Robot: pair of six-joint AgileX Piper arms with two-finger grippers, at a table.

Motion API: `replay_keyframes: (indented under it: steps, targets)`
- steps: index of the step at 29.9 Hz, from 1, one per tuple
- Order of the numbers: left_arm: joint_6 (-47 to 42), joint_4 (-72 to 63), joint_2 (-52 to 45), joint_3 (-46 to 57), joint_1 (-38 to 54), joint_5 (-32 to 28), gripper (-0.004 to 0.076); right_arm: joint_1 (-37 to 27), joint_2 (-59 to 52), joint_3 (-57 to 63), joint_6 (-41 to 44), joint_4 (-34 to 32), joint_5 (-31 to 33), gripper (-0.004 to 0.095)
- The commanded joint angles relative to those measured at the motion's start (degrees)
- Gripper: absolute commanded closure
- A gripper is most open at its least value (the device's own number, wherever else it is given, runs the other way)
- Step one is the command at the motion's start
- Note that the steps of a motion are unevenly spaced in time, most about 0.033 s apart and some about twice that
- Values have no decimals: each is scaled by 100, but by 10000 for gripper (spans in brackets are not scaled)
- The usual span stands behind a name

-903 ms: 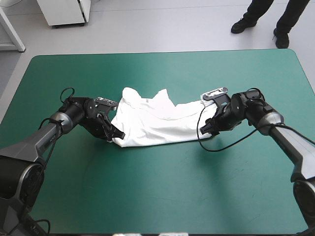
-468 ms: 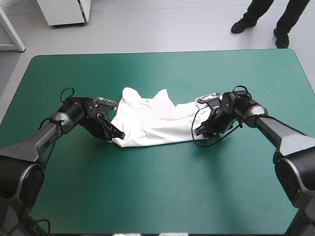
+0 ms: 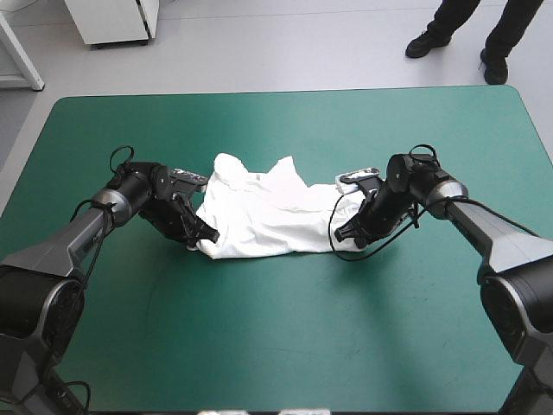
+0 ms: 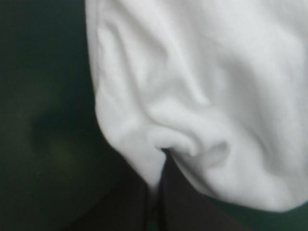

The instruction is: Fold the cloth

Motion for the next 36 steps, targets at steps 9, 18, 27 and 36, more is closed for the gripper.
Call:
replay_keyframes:
  steps: [9,18,27,36]
  targets:
    - [70,-328,-2252,-1736,0,1503,734,-18,-1760,-1615,575,-41,1095,919]
    - [58,-785,-3011,-3476,0,1672,734,-18,-2656,-3059,1004,90,1292,921]
    - [58,-924,-3916,-3842,0,1663,734,-18,-3520,-3591,1238,378,1292,921]
    - [-145,-883,-4564,-3883,-663,1852,734,-18,-4234,-3591,1481,874,1292,921]
